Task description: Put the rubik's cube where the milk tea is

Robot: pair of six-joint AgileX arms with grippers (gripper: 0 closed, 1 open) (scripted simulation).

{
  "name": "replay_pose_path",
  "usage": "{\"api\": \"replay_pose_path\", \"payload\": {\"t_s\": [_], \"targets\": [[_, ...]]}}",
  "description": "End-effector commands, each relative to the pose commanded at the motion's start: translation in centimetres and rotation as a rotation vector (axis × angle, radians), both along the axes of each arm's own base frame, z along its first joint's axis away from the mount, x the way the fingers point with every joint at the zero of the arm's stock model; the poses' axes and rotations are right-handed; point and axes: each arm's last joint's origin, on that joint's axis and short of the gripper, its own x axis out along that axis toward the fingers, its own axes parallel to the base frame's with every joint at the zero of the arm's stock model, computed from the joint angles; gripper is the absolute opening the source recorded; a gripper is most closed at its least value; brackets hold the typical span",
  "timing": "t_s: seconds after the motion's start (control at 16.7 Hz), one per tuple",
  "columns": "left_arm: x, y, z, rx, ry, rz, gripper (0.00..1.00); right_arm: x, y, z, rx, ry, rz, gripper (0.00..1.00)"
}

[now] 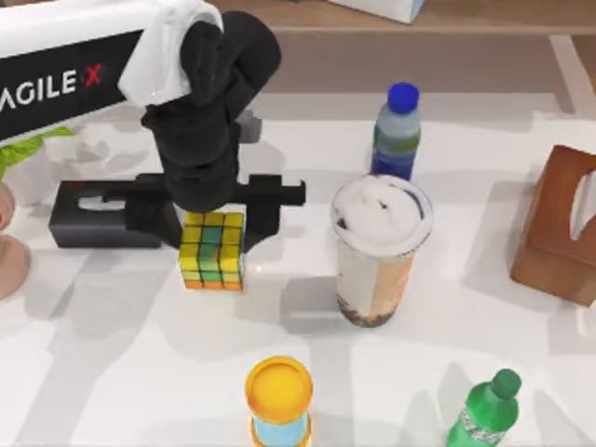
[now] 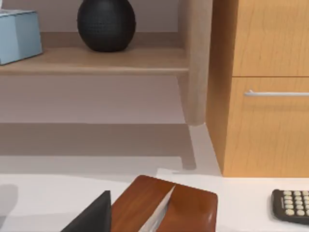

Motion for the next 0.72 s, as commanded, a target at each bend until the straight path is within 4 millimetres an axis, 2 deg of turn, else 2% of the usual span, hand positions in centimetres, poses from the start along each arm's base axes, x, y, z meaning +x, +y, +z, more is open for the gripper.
{"api": "replay_pose_path", "payload": {"t_s": [0.42, 0.54, 0.72], "targets": [[1.7, 1.6, 3.1, -0.059, -0.132, 0.012, 0.00, 0.0, 0.0, 0.0, 0.000, 0.000, 0.000, 1.00], [1.8, 1.7, 3.2, -0.071, -0.141, 0.034, 0.00, 0.0, 0.0, 0.0, 0.000, 0.000, 0.000, 1.00], [1.3, 1.2, 2.1, -0.071, -0.110, 0.058, 0.00, 0.0, 0.0, 0.0, 0.000, 0.000, 0.000, 1.00]]}}
